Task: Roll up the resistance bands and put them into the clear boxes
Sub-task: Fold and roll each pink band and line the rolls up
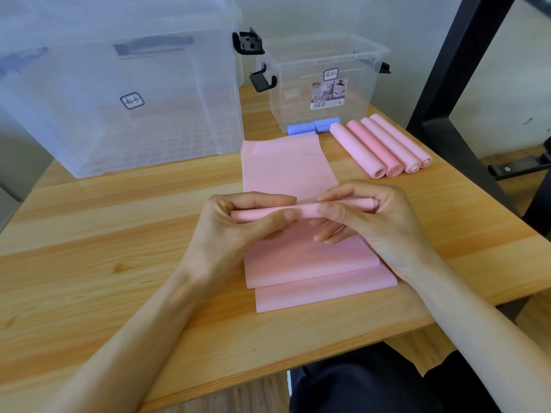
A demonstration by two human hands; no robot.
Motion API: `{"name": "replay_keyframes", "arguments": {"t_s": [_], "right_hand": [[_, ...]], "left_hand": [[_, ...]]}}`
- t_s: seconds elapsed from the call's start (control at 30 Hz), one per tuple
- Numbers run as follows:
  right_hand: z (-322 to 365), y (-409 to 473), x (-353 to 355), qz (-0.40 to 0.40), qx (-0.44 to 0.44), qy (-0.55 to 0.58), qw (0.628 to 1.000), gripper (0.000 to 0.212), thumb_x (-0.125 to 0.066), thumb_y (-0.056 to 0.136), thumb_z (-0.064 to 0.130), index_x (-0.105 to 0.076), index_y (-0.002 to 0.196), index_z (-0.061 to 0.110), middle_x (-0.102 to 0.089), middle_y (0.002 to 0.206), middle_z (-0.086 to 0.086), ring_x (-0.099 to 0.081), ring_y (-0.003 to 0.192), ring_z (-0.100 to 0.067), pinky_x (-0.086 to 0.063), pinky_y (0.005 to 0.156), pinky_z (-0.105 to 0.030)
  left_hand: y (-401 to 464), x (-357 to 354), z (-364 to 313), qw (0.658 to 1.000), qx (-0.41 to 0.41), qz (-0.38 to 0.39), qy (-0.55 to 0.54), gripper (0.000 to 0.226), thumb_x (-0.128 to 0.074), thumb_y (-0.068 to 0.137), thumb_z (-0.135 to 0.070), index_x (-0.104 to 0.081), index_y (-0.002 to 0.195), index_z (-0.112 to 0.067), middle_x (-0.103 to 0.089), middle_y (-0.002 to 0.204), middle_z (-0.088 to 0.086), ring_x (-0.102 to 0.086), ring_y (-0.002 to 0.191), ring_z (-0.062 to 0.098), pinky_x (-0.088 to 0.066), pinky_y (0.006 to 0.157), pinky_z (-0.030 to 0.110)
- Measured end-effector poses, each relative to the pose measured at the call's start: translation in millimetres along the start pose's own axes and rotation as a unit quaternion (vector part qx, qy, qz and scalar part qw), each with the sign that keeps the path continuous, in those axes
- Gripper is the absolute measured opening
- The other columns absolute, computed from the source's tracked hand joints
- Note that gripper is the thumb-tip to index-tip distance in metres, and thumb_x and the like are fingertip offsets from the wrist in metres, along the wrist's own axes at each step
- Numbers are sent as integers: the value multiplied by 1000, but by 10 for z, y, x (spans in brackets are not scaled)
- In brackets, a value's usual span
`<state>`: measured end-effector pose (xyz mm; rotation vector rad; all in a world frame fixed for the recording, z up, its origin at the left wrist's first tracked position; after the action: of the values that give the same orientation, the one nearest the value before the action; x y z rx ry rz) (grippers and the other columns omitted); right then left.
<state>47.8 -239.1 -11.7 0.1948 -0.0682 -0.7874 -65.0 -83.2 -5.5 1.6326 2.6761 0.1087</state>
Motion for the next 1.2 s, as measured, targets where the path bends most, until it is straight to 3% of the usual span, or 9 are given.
{"name": "replay_keyframes", "arguments": {"t_s": [0.1, 0.17, 0.37, 0.53, 0.73, 0.93, 1.2], "right_hand": [[2, 5, -7, 9, -1, 3, 1000, 30, -75, 74, 7, -69, 103, 10, -75, 78, -10, -74, 64, -28, -60, 57, -31], [1, 5, 1, 8, 5, 1, 1000, 25, -74, 76, 3, -70, 101, 8, -75, 77, -10, -74, 65, -27, -60, 57, -29], [-1, -1, -2, 2, 10, -4, 1000, 17, -72, 78, 9, -72, 93, 1, -75, 79, -12, -73, 63, -29, -60, 55, -29], [-10, -1, 9, -3, 1, -21, 1000, 16, -70, 81, 15, -72, 90, 1, -75, 76, -14, -73, 61, -30, -61, 56, -34], [6, -5, 0, 5, 8, -7, 1000, 28, -74, 74, 10, -72, 102, 9, -75, 80, -13, -74, 65, -29, -60, 57, -28], [-15, 2, 18, -4, 19, -5, 1000, 22, -72, 78, 11, -74, 98, 4, -76, 85, -14, -74, 65, -31, -60, 56, -28], [-24, 10, 12, -3, 1, -11, 1000, 21, -71, 78, 16, -72, 95, 3, -75, 78, -16, -73, 63, -31, -60, 55, -31]], "left_hand": [[7, -11, 0, 1000, 14, -10, -10, 17, -74, 74, -24, -78, 89, -16, -76, 78, 11, -75, 74, 17, -58, 67, 22], [9, -17, 4, 1000, 17, -6, -6, 19, -73, 74, -27, -78, 90, -16, -77, 80, 10, -75, 76, 19, -59, 69, 24], [19, -7, -8, 1000, 7, -7, -2, 19, -74, 71, -24, -78, 88, -15, -78, 87, 4, -75, 83, 20, -60, 74, 26], [2, -8, -12, 1000, -3, -1, 12, 22, -78, 69, -22, -78, 90, -16, -77, 82, 7, -75, 81, 20, -59, 73, 23], [10, -14, -15, 1000, 9, -17, -17, 15, -73, 75, -21, -77, 88, -16, -77, 80, 7, -75, 76, 18, -59, 68, 21], [16, -3, -18, 1000, -3, -16, -11, 15, -74, 75, -22, -79, 89, -18, -78, 89, 1, -75, 84, 20, -58, 71, 22], [2, 3, -13, 1000, -16, -2, 9, 22, -79, 66, -19, -77, 88, -20, -77, 80, 5, -75, 79, 16, -60, 75, 25]]}}
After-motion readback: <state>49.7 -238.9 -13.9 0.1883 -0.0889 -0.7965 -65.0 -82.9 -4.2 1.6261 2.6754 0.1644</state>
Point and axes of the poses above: each hand's wrist, its own y-axis towards the middle knuckle, its own x-axis out of the back of the hand, z = x × y, the point moved 3 cm from there along y, towards the middle knuckle
